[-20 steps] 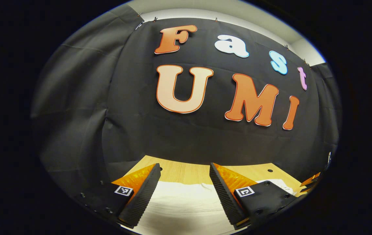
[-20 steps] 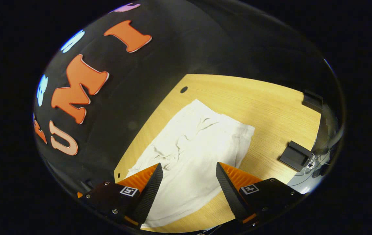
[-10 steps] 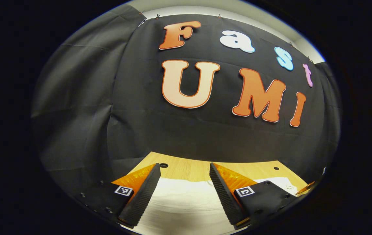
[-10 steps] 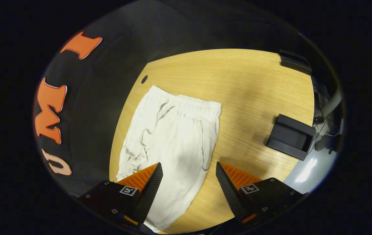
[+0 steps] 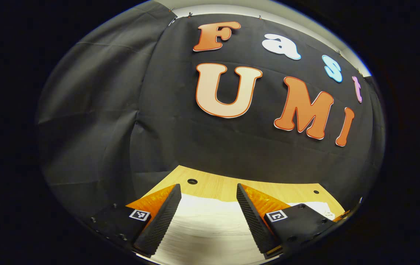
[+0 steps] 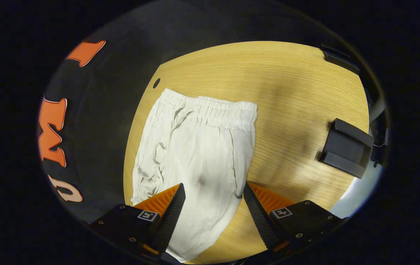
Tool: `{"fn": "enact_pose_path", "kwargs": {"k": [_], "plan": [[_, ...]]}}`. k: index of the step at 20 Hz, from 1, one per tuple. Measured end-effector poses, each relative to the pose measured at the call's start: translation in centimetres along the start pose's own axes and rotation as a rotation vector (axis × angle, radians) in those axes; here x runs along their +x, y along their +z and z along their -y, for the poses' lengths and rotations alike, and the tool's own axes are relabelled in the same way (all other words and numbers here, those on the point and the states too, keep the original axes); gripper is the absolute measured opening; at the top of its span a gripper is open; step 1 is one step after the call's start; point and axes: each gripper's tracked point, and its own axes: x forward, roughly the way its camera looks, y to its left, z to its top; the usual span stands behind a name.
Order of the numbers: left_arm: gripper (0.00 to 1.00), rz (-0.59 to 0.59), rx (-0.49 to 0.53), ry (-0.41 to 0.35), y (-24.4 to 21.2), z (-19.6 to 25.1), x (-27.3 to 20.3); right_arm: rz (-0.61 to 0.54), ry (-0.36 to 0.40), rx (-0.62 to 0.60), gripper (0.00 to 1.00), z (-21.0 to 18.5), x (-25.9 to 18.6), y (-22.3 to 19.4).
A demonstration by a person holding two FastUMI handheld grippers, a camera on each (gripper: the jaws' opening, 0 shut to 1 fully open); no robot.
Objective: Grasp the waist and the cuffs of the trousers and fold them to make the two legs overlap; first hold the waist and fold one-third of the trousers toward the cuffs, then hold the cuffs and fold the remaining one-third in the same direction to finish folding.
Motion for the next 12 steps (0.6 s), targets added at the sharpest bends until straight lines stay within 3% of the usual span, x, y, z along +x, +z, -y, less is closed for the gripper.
{"fn": "enact_pose_path", "kwargs": {"k": [5, 7, 8, 12], "plan": [[0.98, -0.015, -0.036, 0.046, -0.4, -1.9, -0.5, -0.032, -0.048, -0.022, 0.53, 0.5, 1.5, -0.8], [0.98, -0.039, -0.064, 0.071, -1.3, -2.8, -0.7, -0.036, -0.07, -0.033, 0.12, 1.0, 1.6, -0.9], [0.98, -0.051, -0.077, 0.083, -1.9, -3.4, -1.0, -0.04, -0.065, -0.044, 0.04, 1.0, 1.6, -1.0], [0.98, -0.13, -0.153, 0.126, -4.8, -5.6, -2.9, -0.052, -0.083, -0.084, 0.01, 0.9, 1.4, -0.9]]}}
